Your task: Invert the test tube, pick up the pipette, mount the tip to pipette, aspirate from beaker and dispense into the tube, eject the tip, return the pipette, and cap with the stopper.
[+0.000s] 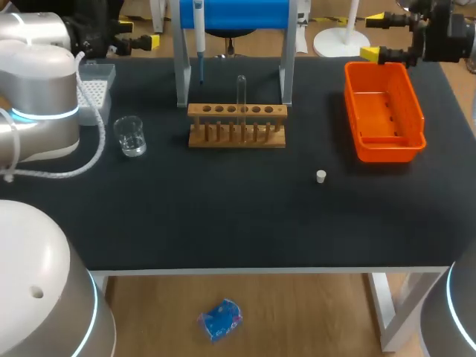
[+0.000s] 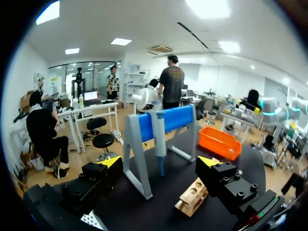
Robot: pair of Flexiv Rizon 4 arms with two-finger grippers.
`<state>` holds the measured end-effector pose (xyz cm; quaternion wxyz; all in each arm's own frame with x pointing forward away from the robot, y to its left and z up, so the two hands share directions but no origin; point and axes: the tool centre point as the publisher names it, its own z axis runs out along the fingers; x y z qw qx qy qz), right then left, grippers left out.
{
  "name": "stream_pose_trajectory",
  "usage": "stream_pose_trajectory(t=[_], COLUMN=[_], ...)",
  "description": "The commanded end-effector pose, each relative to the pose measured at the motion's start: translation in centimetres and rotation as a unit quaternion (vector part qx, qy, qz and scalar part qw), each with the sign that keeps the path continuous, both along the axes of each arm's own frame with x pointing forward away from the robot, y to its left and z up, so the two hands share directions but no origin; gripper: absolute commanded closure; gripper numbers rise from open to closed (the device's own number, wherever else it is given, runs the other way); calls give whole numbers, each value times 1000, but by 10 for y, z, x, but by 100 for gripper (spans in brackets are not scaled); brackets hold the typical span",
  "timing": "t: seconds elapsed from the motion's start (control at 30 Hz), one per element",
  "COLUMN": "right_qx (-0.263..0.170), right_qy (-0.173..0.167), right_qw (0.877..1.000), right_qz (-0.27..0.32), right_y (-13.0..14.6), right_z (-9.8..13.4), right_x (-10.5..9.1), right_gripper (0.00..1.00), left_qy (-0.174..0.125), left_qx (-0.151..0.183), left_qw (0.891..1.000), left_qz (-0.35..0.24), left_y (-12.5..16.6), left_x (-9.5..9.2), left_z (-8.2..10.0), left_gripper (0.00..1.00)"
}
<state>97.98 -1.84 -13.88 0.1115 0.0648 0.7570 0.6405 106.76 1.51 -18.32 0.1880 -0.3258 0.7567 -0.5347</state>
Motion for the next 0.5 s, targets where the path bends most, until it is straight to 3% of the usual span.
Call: stream_pose_trajectory(t=[0.03, 0.3, 0.5], right_qx=[-9, -44, -51], right_qy=[12, 16, 15], right_qw=[999, 998, 997], right_qz=[40, 43, 60], right_y=[6, 26, 54], right_z=[-11, -42, -66], right_x=[-4, -22, -30], right_gripper=[0, 0, 0], left_qy=[22, 54, 37], left_qx=[47, 100, 150], left_qw=[997, 979, 962], left_qz=[-59, -170, -227], left_y=[15, 3, -11], left_x=[-29, -74, -87], left_z=[1, -23, -37], left_gripper=[0, 0, 0])
